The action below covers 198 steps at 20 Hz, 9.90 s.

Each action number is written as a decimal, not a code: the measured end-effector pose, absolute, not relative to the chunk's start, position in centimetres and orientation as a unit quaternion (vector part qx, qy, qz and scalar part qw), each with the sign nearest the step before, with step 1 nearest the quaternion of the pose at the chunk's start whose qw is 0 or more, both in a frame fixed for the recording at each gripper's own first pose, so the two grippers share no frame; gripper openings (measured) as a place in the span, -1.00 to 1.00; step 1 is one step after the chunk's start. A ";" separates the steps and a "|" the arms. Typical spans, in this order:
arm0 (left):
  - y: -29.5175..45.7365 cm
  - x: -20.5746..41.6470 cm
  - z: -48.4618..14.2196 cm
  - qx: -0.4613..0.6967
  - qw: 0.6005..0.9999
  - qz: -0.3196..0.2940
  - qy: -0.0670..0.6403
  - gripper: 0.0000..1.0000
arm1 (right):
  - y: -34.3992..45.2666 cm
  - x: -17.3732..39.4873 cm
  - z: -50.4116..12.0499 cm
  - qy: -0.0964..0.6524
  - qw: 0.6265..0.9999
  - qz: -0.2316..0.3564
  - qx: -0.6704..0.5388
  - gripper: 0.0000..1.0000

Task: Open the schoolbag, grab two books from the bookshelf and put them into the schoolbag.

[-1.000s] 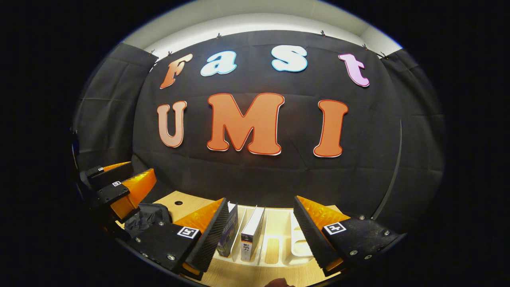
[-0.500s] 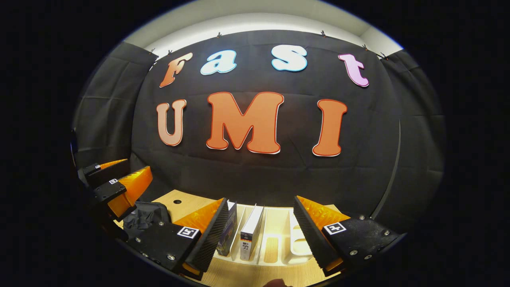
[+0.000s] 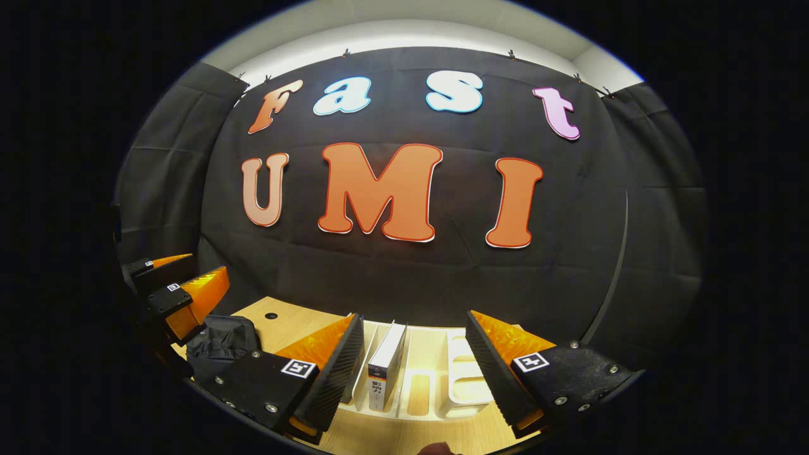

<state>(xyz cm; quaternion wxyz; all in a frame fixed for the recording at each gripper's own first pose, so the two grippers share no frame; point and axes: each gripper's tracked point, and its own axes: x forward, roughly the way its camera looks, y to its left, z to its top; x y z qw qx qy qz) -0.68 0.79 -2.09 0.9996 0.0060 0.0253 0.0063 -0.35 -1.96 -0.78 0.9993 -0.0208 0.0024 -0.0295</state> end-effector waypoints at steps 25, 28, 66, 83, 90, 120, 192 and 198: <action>9.9 -14.7 -29.8 0.367 0.879 0.043 0.301 0.93 | -4.7 5.6 -7.0 0.055 0.996 0.016 -0.063 0.95; 10.8 -16.3 -31.8 0.398 0.858 0.031 0.324 0.94 | -4.9 5.6 -6.7 0.051 0.997 0.019 -0.063 0.95; 15.9 -9.9 -31.3 0.409 0.796 -0.067 0.440 -0.86 | -4.7 3.7 -6.5 0.079 0.995 0.011 -0.068 0.95; 20.8 -3.3 -21.5 0.241 0.798 -0.291 0.469 -0.87 | 7.6 6.6 -4.1 0.230 0.969 -0.056 -0.073 0.97; 21.9 -1.1 -19.8 0.214 0.777 -0.350 0.478 -0.88 | 10.3 8.4 -7.3 0.346 0.938 -0.031 0.005 0.97; 21.8 -0.9 -21.4 0.177 0.768 -0.311 0.531 -0.87 | 9.9 14.1 -16.8 0.603 0.794 -0.039 0.072 -0.29; 17.8 -5.0 -22.9 0.091 0.840 -0.274 0.460 -0.87 | 43.2 0.6 -28.3 0.522 0.690 0.105 0.491 -0.06; 18.7 -5.0 -23.3 0.106 0.840 -0.264 0.463 -0.88 | 36.6 -1.1 -28.8 0.580 0.729 0.146 0.333 0.91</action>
